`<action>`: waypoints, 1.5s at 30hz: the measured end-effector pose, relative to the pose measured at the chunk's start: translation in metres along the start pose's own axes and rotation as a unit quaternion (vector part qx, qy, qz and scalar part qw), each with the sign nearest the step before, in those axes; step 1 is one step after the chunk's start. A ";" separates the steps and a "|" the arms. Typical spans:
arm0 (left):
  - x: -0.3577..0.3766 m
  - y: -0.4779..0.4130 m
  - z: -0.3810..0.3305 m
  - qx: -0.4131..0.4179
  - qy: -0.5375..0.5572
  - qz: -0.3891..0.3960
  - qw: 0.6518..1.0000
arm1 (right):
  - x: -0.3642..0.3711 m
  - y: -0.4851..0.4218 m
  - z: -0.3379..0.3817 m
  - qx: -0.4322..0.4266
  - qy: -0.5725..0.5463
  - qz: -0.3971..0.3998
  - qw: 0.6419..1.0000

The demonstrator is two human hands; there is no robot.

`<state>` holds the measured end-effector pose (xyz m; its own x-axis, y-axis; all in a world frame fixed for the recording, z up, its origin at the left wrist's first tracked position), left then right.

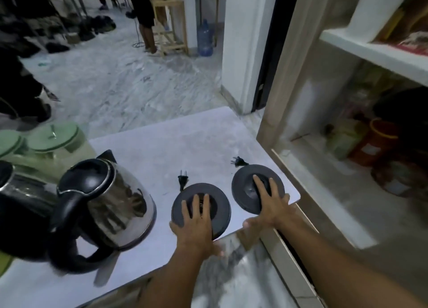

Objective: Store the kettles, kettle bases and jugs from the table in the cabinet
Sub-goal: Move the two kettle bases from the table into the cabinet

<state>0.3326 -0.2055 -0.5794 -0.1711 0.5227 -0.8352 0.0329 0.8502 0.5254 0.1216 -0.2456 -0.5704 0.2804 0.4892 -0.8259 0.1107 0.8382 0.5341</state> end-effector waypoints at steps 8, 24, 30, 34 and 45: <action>0.007 0.022 0.004 -0.008 0.032 -0.142 0.989 | 0.003 0.014 -0.007 -0.031 -0.088 -0.056 0.994; 0.011 0.012 0.016 -0.084 0.112 -0.128 0.982 | 0.015 0.015 -0.011 -0.025 -0.078 -0.113 0.990; 0.012 0.014 0.010 -0.062 0.087 -0.139 0.984 | 0.013 0.015 -0.009 0.001 -0.083 -0.106 0.991; -0.001 0.020 0.012 -0.042 0.073 -0.148 0.985 | 0.014 0.021 -0.006 0.019 -0.100 -0.111 0.989; -0.114 0.078 -0.029 0.144 0.024 -0.219 0.965 | -0.071 0.160 -0.006 0.096 -0.133 -0.266 0.950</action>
<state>0.3258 -0.2009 -0.4386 -0.2749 0.1124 -0.9549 0.2177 0.9746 0.0521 0.1140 -0.1450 -0.4274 0.3643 -0.0913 -0.9268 0.4694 0.8775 0.0981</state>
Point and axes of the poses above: each hand's wrist, its own y-axis away from the middle knuckle, its own x-axis out of the palm, z = x × y, the point moved 8 cm from there along -y, towards the middle knuckle, and after that the axes turned 3 degrees about z, right-handed, at the moved point
